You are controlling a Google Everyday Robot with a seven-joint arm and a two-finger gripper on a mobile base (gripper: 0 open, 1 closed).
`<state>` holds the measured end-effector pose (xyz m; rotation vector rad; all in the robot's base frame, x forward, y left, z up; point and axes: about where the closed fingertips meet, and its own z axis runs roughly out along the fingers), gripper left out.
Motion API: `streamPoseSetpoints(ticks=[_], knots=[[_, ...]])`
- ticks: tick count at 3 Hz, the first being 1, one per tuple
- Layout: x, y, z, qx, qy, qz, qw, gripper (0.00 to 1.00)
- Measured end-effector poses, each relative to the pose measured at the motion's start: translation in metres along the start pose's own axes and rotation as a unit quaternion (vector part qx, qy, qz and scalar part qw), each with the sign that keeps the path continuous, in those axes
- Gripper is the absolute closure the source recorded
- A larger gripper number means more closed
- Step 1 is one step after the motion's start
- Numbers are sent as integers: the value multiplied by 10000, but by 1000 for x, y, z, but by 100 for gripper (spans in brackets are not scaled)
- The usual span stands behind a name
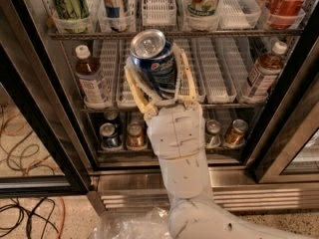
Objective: Pick pepsi can from top shelf of fridge
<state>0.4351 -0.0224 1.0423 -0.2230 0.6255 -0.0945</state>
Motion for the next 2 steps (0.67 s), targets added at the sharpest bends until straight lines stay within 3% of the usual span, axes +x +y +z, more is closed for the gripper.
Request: streamPoseSetpoints(ticks=[1,2], knots=[[7,22,-20,-139,334,-126,9993,100],[9,24,-22,-161,393,-83,9991,100]])
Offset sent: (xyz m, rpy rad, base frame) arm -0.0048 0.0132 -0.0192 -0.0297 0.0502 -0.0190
